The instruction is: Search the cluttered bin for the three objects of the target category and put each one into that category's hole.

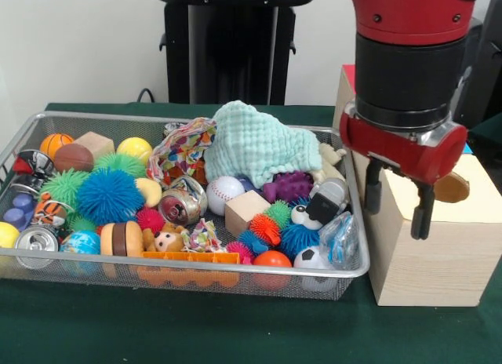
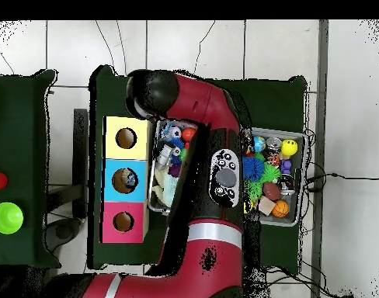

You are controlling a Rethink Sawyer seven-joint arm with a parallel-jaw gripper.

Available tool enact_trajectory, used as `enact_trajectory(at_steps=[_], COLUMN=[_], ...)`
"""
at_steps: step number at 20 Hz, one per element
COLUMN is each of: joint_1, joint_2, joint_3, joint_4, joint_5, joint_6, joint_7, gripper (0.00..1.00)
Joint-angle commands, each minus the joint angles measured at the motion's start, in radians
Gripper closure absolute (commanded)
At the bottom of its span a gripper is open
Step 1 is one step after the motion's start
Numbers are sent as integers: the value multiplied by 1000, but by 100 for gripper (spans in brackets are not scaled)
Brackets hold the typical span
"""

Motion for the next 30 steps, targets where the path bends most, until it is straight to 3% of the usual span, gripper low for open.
enact_trajectory(at_steps=[1, 13, 20, 30], joint_1=[-32, -30, -31, -25], joint_2=[44, 111, 183, 291], joint_3=[60, 40, 38, 43], joint_4=[87, 63, -37, -155], joint_5=[-30, -86, -118, -123], joint_6=[37, 92, 150, 112], joint_7=[30, 9, 2, 25], gripper=[0, 0, 0, 0])
